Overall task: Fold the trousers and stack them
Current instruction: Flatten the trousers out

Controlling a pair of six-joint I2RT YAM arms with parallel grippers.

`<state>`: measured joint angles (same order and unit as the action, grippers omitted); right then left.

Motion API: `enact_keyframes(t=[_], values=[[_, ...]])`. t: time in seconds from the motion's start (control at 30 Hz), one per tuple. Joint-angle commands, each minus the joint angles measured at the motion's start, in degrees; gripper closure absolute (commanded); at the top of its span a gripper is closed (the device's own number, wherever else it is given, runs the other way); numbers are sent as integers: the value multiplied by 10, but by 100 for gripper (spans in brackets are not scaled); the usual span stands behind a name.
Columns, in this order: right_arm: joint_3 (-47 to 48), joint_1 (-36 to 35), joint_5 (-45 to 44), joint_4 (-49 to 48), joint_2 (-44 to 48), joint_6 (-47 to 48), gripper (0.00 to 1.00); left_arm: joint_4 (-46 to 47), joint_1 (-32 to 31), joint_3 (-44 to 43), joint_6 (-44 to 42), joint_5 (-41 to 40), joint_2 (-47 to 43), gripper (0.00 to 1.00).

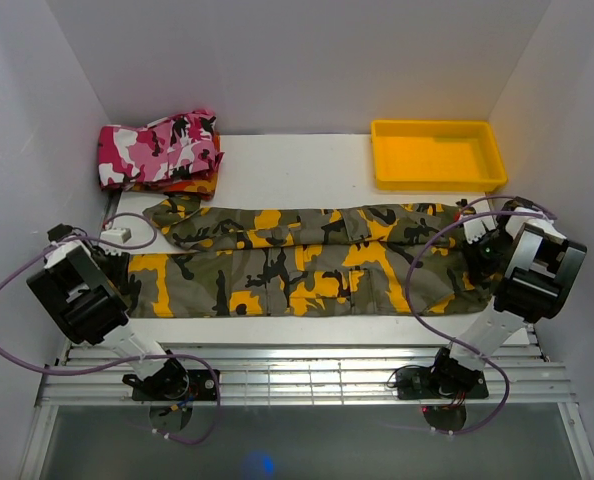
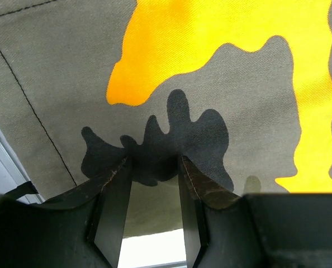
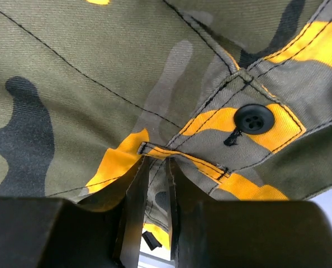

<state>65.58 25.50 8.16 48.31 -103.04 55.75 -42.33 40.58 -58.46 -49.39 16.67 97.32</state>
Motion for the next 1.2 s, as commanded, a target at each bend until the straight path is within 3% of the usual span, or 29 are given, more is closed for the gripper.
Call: enact_keyframes(t=[0.0, 0.2, 0.33, 0.43, 0.6, 0.73, 0.8, 0.9, 1.0, 1.17], values=[[-73, -1, -40, -48, -4, 12, 76, 20, 6, 43, -7, -22, 17, 51], [-166, 12, -123, -96, 50, 78, 76, 37, 77, 106, -68, -62, -4, 51], [-178, 45, -140, -95, 71, 121, 76, 32, 156, 105, -118, -69, -2, 51], [-192, 68, -148, -93, 88, 146, 76, 17, 181, 87, -137, -63, 12, 51], [-166, 77, -123, -67, 96, 154, 74, -52, 195, 60, -165, 5, -2, 50], [-83, 80, -29, 26, 123, 158, 61, -156, 193, -12, -197, 124, -77, 46], [-35, 80, 39, 68, 134, 149, 49, -175, 183, -55, -194, 206, -95, 44], [65, 74, 122, 94, 132, 112, 44, -162, 144, -117, -154, 284, -107, 40], [139, 44, 151, 95, 104, 48, 43, -92, 50, -128, -91, 266, -102, 39], [167, -26, 124, 42, 60, -31, 37, 56, -101, -116, -41, 195, -66, 37]])
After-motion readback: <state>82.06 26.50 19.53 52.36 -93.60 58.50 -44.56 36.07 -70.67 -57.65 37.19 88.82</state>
